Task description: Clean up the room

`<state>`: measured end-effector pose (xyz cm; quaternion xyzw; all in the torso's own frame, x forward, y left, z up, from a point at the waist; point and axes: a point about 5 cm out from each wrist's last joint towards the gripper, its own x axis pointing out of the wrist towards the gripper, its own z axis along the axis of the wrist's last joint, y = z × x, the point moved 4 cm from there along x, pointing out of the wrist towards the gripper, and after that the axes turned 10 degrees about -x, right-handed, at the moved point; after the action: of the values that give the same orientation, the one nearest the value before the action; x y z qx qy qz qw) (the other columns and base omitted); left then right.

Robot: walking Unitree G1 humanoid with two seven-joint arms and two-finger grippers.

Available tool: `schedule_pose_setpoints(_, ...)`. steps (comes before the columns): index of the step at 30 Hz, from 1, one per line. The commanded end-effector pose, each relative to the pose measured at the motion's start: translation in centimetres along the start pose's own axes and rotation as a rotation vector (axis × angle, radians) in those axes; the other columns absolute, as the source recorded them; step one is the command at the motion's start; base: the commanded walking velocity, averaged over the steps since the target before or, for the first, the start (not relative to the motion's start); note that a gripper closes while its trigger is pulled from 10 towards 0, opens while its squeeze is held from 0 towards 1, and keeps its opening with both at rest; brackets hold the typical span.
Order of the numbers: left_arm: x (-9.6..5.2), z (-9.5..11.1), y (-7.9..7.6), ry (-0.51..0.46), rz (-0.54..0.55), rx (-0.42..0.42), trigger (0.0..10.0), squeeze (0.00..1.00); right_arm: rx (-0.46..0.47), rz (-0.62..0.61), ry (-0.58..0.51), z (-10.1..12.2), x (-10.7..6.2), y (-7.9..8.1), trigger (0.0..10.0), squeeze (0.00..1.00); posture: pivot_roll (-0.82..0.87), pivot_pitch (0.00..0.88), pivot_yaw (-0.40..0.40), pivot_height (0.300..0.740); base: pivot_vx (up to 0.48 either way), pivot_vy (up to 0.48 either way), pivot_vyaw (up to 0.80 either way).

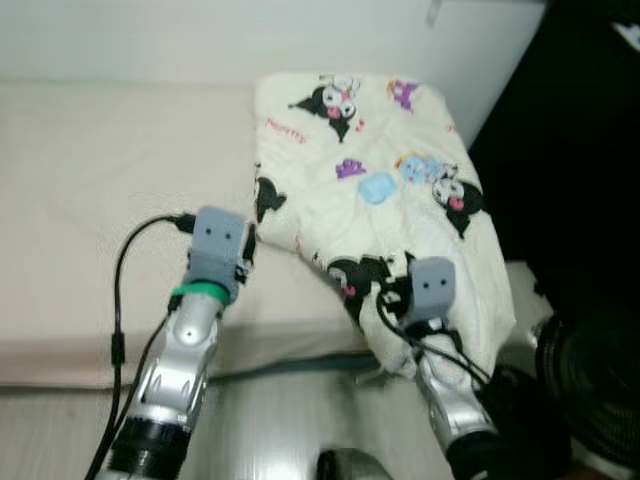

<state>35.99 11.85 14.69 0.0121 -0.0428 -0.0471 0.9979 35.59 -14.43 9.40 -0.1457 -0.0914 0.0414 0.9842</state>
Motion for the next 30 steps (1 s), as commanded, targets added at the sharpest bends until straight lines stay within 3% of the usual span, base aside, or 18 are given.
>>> schedule_pose_setpoints(1, -0.1, -0.4, -0.3, 0.010, -0.013, 0.002, 10.0, 0.00, 0.000, -0.004, 0.013, -0.4, -0.2, -0.1, 10.0, 0.00, -0.07, 0.067, 0.035, 0.740, 0.450, 0.000, 0.00)
schedule_pose_setpoints(6, -0.1, -0.4, -0.3, 0.013, -0.011, 0.000, 10.0, 0.00, 0.000, -0.004, 0.013, -0.4, -0.2, -0.1, 10.0, 0.00, -0.07, 0.067, 0.036, 0.740, 0.420, 0.000, 0.00)
schedule_pose_setpoints(25, -0.7, -1.3, -1.5, 0.047, -0.084, -0.001, 10.0, 0.00, 0.007, -0.029, 0.035, -0.9, -0.4, -0.5, 10.0, 0.00, -0.08, 0.069, 0.039, 0.740, 0.000, 0.000, 0.00)
schedule_pose_setpoints(30, -0.6, -1.5, -1.5, 0.051, -0.077, -0.003, 10.0, 0.00, 0.005, -0.028, 0.038, -0.9, -0.4, -0.5, 10.0, 0.00, -0.08, 0.068, 0.040, 0.715, 0.000, 0.000, 0.00)
